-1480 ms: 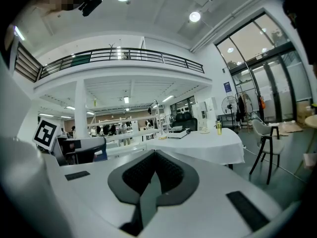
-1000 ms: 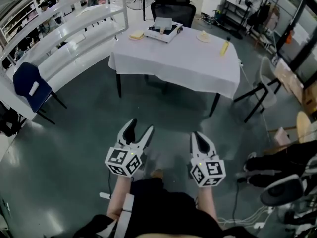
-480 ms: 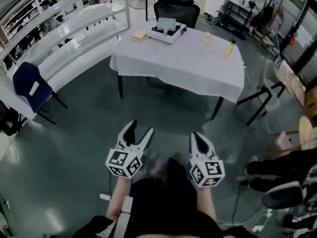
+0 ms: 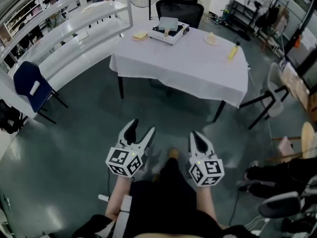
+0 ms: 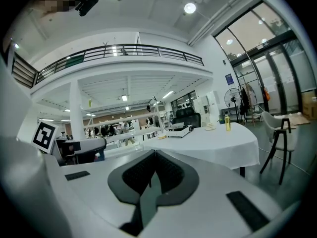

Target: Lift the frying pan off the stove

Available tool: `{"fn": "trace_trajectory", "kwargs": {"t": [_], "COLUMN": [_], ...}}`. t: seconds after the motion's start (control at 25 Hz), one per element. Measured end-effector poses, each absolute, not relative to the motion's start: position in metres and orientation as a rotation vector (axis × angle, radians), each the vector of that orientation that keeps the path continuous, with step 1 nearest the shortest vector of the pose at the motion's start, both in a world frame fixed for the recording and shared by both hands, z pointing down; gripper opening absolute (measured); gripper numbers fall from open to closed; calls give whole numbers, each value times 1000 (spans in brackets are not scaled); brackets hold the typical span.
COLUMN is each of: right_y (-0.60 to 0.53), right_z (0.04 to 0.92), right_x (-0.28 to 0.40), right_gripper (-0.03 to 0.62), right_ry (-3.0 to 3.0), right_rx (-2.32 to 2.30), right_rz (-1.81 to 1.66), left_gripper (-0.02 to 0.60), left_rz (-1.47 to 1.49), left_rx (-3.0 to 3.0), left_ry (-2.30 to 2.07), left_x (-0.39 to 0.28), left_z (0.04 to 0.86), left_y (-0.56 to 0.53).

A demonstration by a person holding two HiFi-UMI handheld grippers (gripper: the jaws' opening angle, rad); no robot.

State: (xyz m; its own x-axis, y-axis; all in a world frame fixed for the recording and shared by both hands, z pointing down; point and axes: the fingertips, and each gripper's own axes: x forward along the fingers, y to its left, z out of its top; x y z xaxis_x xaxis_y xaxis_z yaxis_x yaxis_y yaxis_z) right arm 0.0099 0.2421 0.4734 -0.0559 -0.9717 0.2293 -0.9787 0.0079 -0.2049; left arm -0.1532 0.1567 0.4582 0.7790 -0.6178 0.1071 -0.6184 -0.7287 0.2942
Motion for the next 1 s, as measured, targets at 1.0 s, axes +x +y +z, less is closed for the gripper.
{"fn": "trace_trajectory", "kwargs": {"t": [1.0], "right_y": [43], "right_z": [469], "right_x": [143], "right_gripper": [6], "right_ry": [-2305], "right_rx": [2002], "right_rz": [448], "left_gripper": [288], "left_rz": [-69], "left_rx": [2603], "left_ry": [-1128], "left_x": [-39], "left_z": [447], "left_y": [-27]}}
